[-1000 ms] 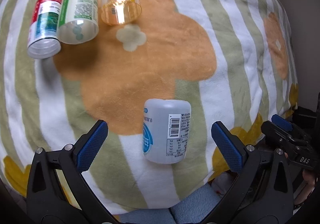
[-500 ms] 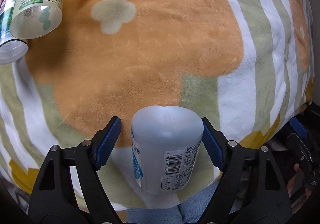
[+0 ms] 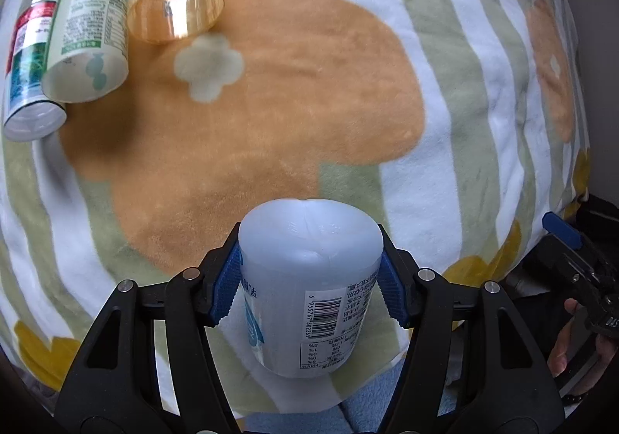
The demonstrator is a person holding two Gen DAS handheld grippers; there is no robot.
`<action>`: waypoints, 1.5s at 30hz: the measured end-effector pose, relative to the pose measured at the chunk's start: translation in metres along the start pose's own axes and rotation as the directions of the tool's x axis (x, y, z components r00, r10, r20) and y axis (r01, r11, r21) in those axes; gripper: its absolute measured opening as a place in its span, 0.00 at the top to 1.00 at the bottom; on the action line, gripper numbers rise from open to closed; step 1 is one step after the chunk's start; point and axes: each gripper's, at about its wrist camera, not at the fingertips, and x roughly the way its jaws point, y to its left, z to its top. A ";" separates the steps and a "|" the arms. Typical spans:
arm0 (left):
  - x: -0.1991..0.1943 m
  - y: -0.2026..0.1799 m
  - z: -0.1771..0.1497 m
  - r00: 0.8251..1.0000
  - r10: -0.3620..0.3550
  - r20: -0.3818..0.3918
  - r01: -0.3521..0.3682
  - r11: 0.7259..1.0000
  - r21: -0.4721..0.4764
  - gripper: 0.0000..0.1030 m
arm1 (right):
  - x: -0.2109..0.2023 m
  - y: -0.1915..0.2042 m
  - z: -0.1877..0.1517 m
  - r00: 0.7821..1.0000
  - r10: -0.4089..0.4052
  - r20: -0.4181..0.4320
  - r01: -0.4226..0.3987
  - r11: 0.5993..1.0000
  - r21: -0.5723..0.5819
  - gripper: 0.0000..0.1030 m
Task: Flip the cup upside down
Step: 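Grasp the upright white bottle with the left gripper, then lift and rotate the white bottle upside down with the left gripper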
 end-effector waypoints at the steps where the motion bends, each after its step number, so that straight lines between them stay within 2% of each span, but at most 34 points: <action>1: -0.009 -0.002 -0.002 0.998 -0.003 0.058 0.003 1.000 0.006 0.43 | 0.000 0.001 0.000 1.000 0.002 -0.001 -0.002 1.000 -0.002 0.01; 3: -0.023 -0.007 -0.008 0.984 -0.009 0.180 0.005 1.000 0.019 0.43 | 0.001 0.003 -0.002 1.000 0.005 -0.002 -0.005 1.000 -0.006 0.01; 4: -0.030 -0.007 -0.009 0.971 -0.012 0.240 0.005 1.000 0.027 0.43 | 0.002 0.004 -0.003 1.000 0.006 -0.001 -0.006 1.000 -0.009 0.01; 8: -0.035 -0.006 -0.024 0.907 -0.008 0.421 -0.019 0.998 0.059 0.43 | 0.009 0.007 -0.007 1.000 0.004 -0.006 -0.004 1.000 -0.024 0.01; 14: -0.022 0.003 -0.043 0.856 -0.015 0.516 0.001 1.000 0.028 0.43 | 0.021 0.008 -0.015 1.000 -0.004 -0.017 0.003 0.999 -0.048 0.01; 17: -0.016 0.010 -0.051 0.837 -0.014 0.547 0.009 1.000 0.011 0.43 | 0.023 0.007 -0.018 1.000 -0.009 -0.013 0.008 0.998 -0.061 0.01; 24: -0.008 0.021 -0.067 0.830 -0.035 0.556 0.048 0.999 -0.009 0.43 | 0.028 0.009 -0.021 1.000 -0.006 -0.011 0.005 0.997 -0.078 0.01; 30: -0.007 0.017 -0.076 0.830 -0.026 0.557 0.032 0.999 -0.001 0.43 | 0.031 0.014 -0.023 1.000 0.006 -0.011 -0.007 0.996 -0.093 0.01; 40: -0.004 0.015 -0.098 0.859 -0.027 0.512 0.032 0.999 -0.002 0.41 | 0.034 0.020 -0.024 1.000 0.010 -0.014 -0.011 0.992 -0.124 0.01; 45: 0.002 0.013 -0.104 0.877 -0.039 0.478 0.037 0.999 0.014 0.34 | 0.035 0.024 -0.025 1.000 0.000 -0.013 -0.002 0.990 -0.144 0.01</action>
